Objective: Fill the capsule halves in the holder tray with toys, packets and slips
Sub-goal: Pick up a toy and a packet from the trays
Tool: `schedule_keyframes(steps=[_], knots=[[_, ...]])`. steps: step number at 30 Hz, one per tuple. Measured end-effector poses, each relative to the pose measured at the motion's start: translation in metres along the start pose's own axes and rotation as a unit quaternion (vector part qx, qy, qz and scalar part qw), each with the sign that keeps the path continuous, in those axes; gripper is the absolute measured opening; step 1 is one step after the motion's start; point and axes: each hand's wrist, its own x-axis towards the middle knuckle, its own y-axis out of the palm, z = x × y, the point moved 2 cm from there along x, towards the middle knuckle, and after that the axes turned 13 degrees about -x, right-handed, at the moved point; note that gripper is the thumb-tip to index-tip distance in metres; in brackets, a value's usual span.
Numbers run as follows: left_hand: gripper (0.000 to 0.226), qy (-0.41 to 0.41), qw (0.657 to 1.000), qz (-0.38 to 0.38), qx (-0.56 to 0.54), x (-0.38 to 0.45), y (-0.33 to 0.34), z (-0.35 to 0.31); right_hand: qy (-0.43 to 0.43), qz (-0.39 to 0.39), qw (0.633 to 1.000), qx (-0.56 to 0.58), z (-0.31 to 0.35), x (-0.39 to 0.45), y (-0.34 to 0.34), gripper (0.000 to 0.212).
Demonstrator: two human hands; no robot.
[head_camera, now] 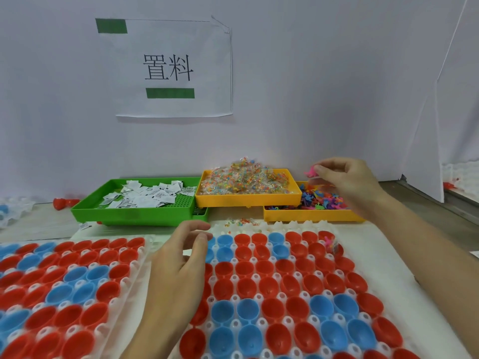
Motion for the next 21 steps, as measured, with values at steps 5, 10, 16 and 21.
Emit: schedule_keyframes(steps=[5, 10, 16, 21], knots=[[0.023, 0.022, 0.998, 0.032, -0.053, -0.006, 0.008, -0.013, -0.029, 0.075, 0.995, 0.053, 0.024, -0.063, 0.023, 0.009], [0.014, 0.011, 0.991, 0.122, -0.045, 0.001, 0.039, -0.029, -0.099, 0.137, 0.986, -0.005, 0.037, -0.097, 0.037, 0.008], [0.01, 0.044, 0.988, 0.145, 0.022, 0.016, 0.064, -0.03, -0.112, 0.152, 0.981, -0.037, 0.034, -0.104, 0.04, 0.012], [0.014, 0.004, 0.989, 0.103, -0.101, 0.013, 0.057, -0.022, -0.119, 0.148, 0.982, -0.013, 0.035, -0.108, 0.045, 0.01]])
